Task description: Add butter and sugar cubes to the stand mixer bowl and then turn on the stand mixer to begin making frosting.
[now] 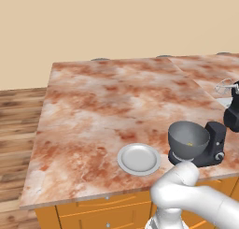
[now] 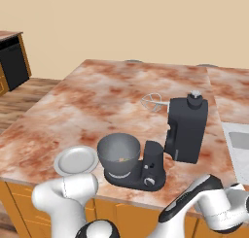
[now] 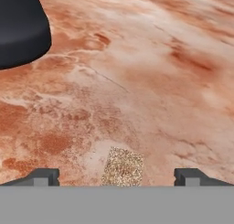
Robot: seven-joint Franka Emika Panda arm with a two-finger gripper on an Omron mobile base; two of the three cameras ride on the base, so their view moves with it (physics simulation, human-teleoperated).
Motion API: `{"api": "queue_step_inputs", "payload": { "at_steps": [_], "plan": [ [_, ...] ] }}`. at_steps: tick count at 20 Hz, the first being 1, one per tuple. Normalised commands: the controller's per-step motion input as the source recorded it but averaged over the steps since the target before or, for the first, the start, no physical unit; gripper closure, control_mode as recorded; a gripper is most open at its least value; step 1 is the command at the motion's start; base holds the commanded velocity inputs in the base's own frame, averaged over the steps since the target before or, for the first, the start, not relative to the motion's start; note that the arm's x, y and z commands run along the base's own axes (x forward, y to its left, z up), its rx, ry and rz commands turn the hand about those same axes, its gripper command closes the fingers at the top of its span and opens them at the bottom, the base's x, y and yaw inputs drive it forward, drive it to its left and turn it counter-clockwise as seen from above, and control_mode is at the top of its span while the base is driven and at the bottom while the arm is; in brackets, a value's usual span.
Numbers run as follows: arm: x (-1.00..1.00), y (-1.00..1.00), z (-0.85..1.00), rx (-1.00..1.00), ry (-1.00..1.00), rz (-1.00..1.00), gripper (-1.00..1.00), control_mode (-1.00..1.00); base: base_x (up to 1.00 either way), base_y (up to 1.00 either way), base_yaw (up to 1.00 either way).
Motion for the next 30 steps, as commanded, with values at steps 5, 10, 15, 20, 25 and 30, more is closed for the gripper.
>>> {"api": "queue_step_inputs", "payload": {
  "at_steps": [5,10,15,20,25,30],
  "plan": [
    [0.08,0.00,-0.13,0.04,0.07,0.02,-1.00,-1.00,0.00,0.00,0.00],
    [0.02,0.00,-0.10,0.06,0.04,0.02,-1.00,-1.00,0.00,0.00,0.00],
    [0.05,0.00,-0.13,0.05,0.05,0.03,-1.00,-1.00,0.00,0.00,0.00],
    [0.06,0.00,-0.18,0.01,0.05,0.03,1.00,-1.00,0.00,0.00,0.00],
    [0.00,0.00,-0.14,0.00,0.02,0.01,1.00,-1.00,0.00,0.00,0.00],
    [-0.02,0.04,-0.02,0.00,0.01,0.00,1.00,-1.00,0.00,0.00,0.00]
  ]
}}
